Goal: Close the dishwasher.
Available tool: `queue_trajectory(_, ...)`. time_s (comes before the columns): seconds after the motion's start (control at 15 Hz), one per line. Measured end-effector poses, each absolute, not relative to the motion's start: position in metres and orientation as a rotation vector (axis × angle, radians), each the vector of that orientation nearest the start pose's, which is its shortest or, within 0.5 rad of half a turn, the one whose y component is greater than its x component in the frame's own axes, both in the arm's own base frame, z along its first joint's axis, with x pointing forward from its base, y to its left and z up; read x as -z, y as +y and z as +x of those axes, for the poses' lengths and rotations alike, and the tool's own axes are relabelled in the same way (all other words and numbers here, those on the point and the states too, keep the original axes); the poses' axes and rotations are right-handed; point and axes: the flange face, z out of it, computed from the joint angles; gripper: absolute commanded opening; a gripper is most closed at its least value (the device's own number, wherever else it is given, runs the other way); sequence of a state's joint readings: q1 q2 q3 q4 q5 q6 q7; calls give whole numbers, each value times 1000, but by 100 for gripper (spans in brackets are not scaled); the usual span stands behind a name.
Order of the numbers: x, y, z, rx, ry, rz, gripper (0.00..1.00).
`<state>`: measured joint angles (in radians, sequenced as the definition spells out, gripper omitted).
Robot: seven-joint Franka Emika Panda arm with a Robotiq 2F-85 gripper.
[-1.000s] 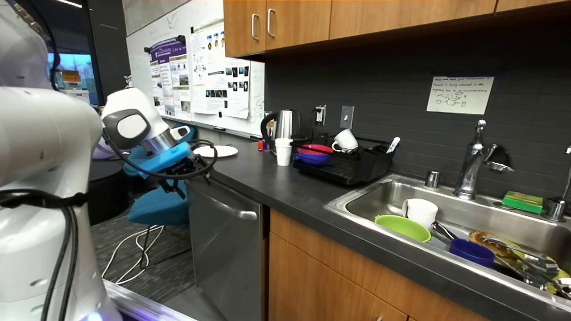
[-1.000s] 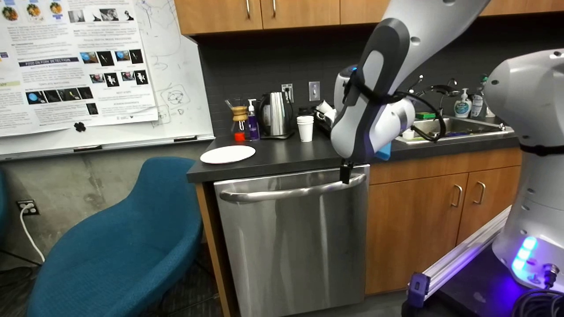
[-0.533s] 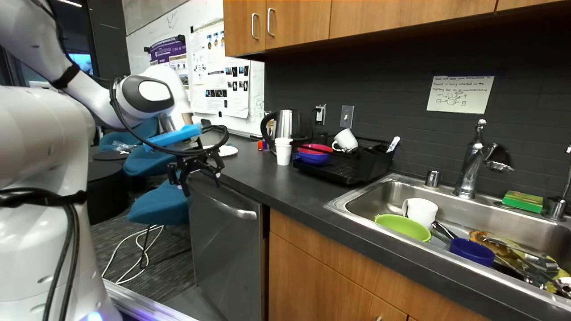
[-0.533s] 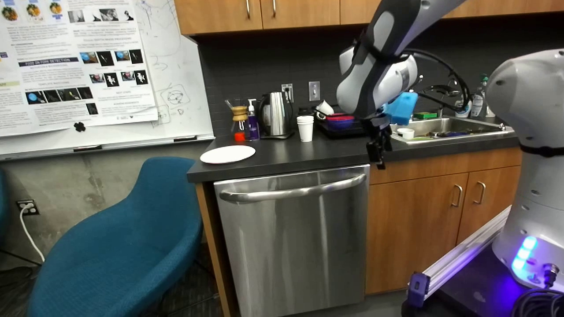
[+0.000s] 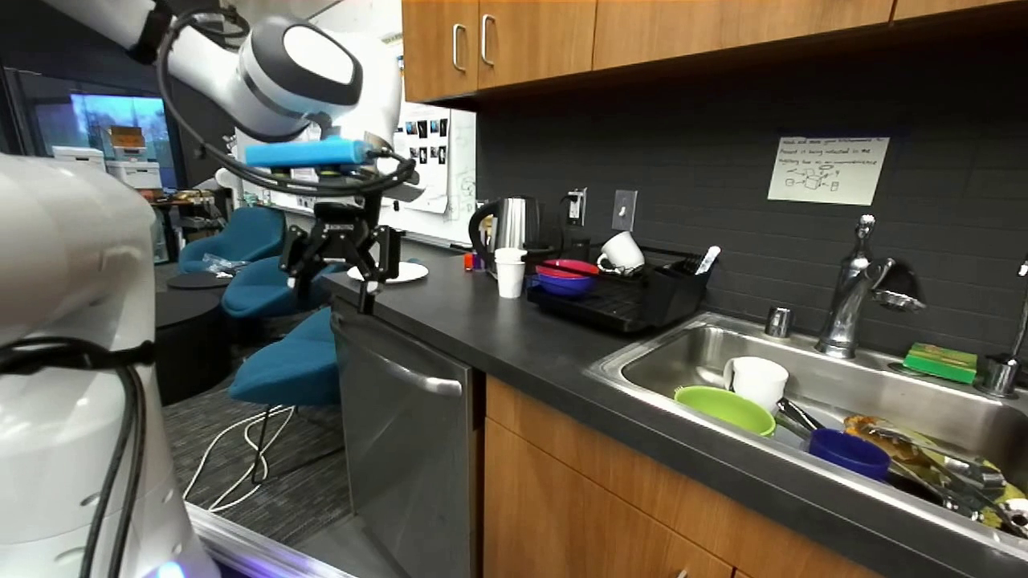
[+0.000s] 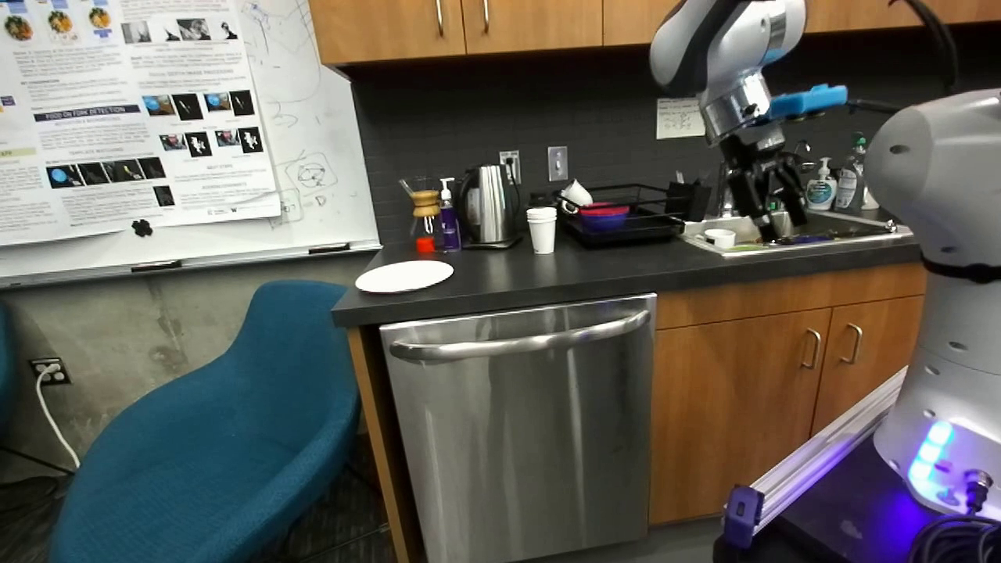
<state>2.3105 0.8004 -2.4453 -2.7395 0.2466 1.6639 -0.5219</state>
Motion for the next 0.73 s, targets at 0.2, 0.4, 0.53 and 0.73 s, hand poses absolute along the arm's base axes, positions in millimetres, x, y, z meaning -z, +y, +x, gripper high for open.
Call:
queue_trajectory(0.2, -421, -74, 254, -847, 114, -3030, 100)
queue_trajectory(0.4, -427, -77, 253, -844, 130, -3023, 100)
queue_trajectory(0.53, -421, -71, 256, -872, 115, -3029, 100)
queue_trajectory(0.73, -420, -71, 256, -875, 114, -3029, 100)
